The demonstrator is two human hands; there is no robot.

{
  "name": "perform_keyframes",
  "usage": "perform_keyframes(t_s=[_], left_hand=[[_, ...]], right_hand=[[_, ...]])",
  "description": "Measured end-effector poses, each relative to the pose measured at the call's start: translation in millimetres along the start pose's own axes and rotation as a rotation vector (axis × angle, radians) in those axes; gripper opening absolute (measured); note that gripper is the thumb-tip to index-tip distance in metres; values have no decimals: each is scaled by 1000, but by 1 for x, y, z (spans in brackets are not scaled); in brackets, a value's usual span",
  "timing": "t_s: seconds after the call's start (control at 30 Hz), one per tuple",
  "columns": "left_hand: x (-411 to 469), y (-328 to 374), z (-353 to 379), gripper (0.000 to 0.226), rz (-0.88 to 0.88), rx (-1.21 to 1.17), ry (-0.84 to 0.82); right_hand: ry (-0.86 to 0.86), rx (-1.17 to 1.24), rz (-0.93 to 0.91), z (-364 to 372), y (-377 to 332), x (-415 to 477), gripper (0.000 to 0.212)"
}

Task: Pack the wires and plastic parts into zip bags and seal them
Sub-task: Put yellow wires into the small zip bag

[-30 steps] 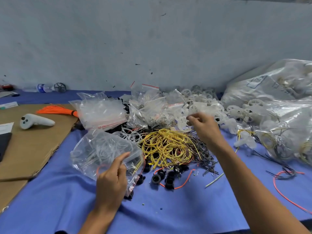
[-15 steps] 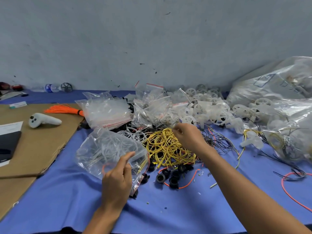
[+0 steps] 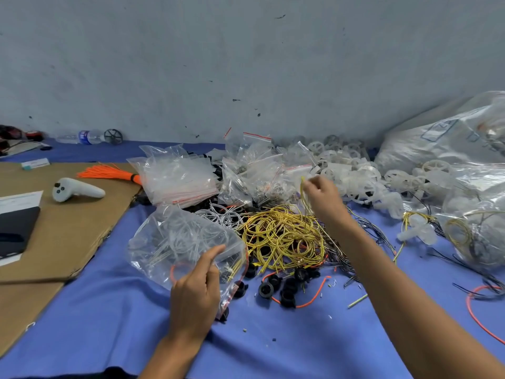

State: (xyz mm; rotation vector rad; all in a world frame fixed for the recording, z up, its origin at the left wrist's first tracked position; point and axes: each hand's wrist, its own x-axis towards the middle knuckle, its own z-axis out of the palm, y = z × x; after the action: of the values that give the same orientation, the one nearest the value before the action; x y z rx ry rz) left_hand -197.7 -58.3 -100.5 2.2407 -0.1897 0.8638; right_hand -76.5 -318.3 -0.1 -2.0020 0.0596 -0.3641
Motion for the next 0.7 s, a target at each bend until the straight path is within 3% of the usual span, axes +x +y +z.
perform_keyframes(t_s=[0.17, 0.33, 0.53, 0.7], left_hand=[[0, 5, 0, 39, -22, -28, 1], [0, 12, -2, 36, -63, -61, -10], [1, 19, -5, 43, -66, -8, -32], [1, 20, -7, 54, -59, 39, -132]], right_hand=[[42, 661, 49, -44, -20, -33, 18], [-81, 952, 105, -48, -21, -80, 17], [-403, 791, 164, -11, -1, -137, 13], [-498, 439, 226, 35, -7, -153, 24]])
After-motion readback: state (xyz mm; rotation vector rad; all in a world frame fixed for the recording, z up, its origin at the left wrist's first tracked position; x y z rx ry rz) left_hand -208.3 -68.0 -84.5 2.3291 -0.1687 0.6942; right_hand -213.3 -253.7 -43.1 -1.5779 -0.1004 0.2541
